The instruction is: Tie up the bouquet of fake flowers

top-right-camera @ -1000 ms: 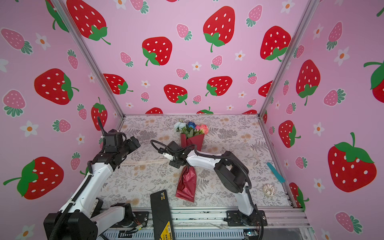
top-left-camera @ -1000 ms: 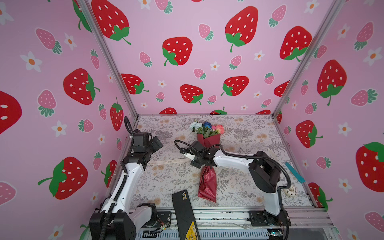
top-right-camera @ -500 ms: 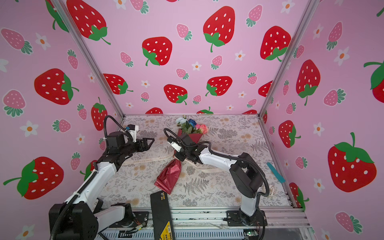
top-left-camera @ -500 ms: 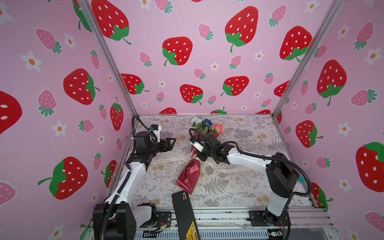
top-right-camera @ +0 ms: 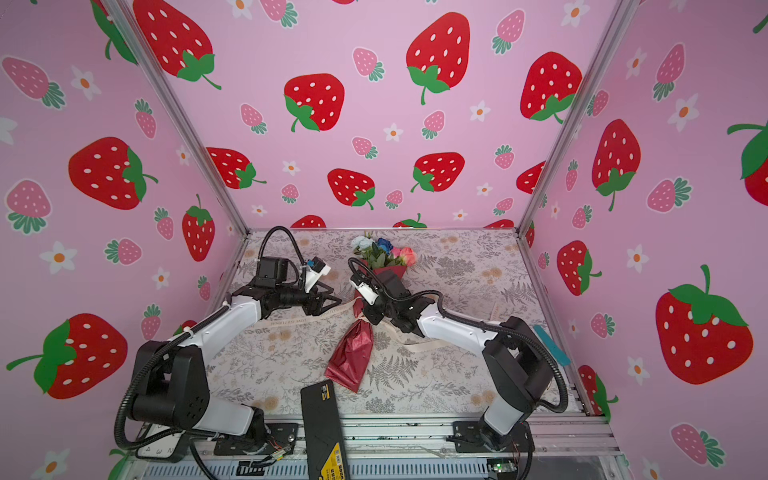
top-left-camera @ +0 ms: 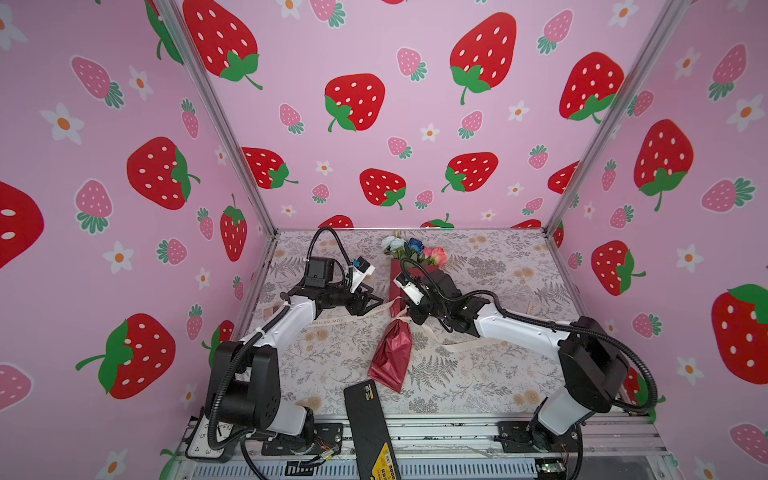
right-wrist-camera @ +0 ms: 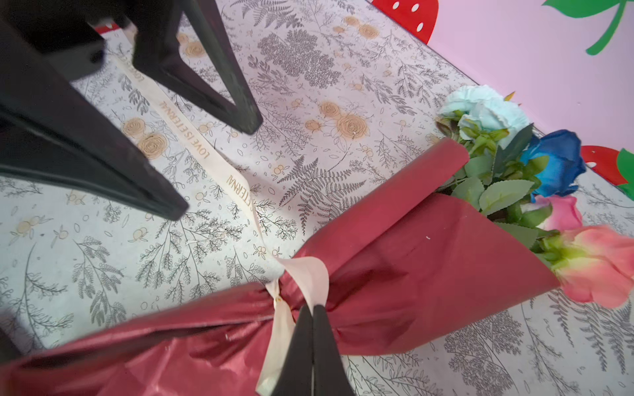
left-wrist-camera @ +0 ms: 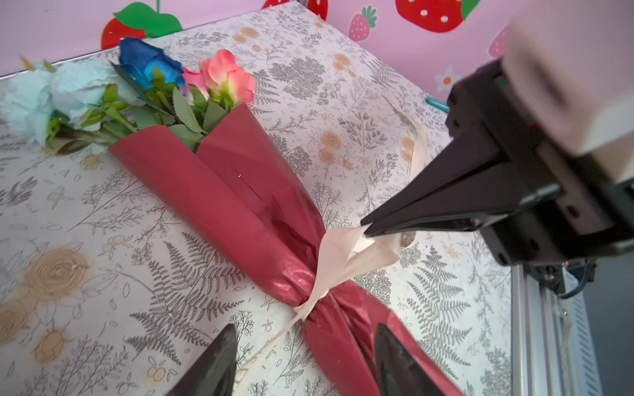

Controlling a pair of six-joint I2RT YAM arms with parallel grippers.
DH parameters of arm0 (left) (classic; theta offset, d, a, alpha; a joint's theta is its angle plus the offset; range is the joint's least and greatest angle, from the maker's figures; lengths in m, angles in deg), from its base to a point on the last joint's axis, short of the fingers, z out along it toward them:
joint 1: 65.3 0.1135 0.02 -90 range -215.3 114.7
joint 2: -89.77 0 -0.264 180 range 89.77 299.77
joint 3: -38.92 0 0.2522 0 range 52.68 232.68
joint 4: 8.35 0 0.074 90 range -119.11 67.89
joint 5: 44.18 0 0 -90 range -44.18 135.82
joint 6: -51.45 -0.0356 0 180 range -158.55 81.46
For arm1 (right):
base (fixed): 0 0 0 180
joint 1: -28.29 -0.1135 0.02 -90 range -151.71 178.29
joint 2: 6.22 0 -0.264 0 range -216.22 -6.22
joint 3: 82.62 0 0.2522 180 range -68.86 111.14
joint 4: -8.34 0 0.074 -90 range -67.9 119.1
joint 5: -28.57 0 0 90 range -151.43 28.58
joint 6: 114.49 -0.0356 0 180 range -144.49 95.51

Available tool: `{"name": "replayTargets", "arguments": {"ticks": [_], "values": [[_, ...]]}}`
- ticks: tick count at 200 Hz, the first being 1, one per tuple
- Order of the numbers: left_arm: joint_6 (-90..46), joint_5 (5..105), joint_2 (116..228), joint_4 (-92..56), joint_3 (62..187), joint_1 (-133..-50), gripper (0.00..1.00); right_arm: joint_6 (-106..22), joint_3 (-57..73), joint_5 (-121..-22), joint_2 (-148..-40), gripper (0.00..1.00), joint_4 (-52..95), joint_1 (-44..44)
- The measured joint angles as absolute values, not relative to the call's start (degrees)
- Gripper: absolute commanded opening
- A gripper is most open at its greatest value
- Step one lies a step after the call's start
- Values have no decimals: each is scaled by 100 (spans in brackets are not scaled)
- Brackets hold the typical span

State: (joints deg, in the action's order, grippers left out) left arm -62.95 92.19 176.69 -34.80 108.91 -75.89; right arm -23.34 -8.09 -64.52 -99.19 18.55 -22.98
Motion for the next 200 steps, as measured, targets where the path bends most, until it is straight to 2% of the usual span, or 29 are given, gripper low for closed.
{"name": "replayTargets", "arguments": {"ticks": [38, 72, 113, 136, 161, 170, 178, 195, 200], "values": [[-6655, 9184, 18237, -3589, 11418, -8078, 58, -2387, -984, -6465, -9768, 0, 1774, -2188], [-6721, 9130, 18397, -3534, 11544, -8371, 48, -2409, -1108, -6498, -9729, 0, 1747, -2166], [-6693, 9125, 18648, -3346, 11573, -8592, 47, -2435, -1141, -6561, -9637, 0, 1737, -2151], [-6645, 9123, 18685, -3283, 11575, -8633, 40, -2446, -1141, -6609, -9630, 0, 1737, -2145], [-6542, 9123, 18703, -3252, 11652, -8636, 27, -2450, -1143, -6646, -9630, 0, 1737, -2142], [-6540, 9127, 18725, -3237, 11689, -8636, 17, -2453, -1146, -6664, -9630, 0, 1734, -2140], [-6505, 9138, 18757, -3222, 11737, -8631, 0, -2461, -1152, -6670, -9630, 0, 1728, -2140], [-6391, 9180, 18812, -3165, 11798, -8633, 0, -2490, -1187, -6688, -9624, 0, 1719, -2140], [-6360, 9208, 18819, -3134, 11798, -8636, 0, -2494, -1196, -6690, -9617, 3, 1717, -2140]]}}
